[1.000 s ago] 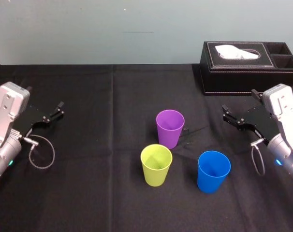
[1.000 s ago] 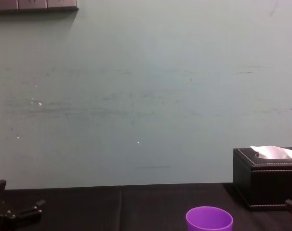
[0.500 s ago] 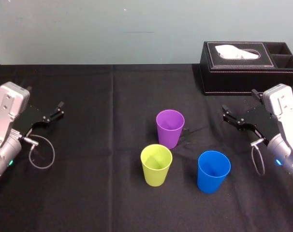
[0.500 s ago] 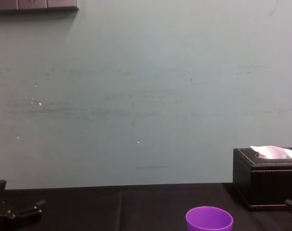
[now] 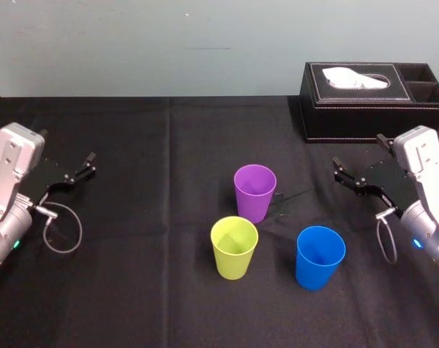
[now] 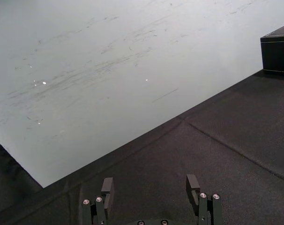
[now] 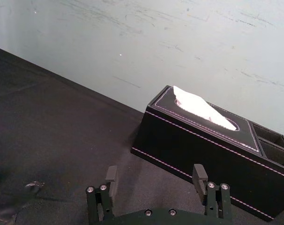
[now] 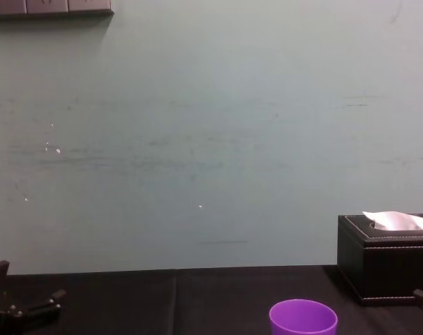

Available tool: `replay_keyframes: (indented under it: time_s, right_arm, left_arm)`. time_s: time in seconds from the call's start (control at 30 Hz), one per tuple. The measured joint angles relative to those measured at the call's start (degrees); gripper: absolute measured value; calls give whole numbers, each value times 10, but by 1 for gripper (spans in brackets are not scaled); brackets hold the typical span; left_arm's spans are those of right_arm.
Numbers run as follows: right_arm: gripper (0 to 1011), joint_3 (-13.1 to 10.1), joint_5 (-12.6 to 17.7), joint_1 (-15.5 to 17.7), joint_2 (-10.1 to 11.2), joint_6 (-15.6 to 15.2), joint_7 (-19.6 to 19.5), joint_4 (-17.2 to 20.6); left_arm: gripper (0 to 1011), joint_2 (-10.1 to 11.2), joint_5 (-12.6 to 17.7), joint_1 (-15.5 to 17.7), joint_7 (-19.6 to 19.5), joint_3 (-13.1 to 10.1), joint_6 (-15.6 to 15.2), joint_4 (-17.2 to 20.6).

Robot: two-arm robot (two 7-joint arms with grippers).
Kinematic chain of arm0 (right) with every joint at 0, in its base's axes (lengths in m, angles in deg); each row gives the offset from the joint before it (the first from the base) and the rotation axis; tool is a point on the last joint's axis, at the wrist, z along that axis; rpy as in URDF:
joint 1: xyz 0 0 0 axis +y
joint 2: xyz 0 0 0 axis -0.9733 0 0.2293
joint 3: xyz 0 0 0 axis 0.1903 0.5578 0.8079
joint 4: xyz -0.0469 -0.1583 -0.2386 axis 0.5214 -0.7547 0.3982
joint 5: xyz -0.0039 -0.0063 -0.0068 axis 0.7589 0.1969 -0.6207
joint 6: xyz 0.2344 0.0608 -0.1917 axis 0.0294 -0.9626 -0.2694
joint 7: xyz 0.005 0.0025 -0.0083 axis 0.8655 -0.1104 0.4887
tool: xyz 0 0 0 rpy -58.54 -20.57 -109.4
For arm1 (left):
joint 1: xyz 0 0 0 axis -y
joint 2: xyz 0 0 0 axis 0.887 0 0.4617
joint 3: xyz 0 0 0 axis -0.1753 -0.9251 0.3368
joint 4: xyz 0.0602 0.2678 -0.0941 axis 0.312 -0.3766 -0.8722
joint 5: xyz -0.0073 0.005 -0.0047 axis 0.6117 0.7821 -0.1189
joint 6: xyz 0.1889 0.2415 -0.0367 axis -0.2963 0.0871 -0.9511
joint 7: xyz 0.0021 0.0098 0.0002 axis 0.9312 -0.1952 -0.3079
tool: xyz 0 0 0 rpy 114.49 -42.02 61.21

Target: Stack the three plastic cups sequentially using one hand.

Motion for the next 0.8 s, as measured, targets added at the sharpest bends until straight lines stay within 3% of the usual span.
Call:
replay_keyframes:
  time_s: [0.37, 0.53, 0.8]
  right_arm:
    - [1004, -11, 7, 11, 2, -2, 10, 12]
    - [1004, -33, 35, 35, 11, -2, 29, 35]
    - [1004, -90, 117, 95, 49, -3, 91, 96]
  left_arm:
    - [1011, 0, 0, 0, 0, 0, 0, 0]
    - [1011, 0, 0, 0, 0, 0, 0, 0]
    - [1011, 0, 0, 0, 0, 0, 0, 0]
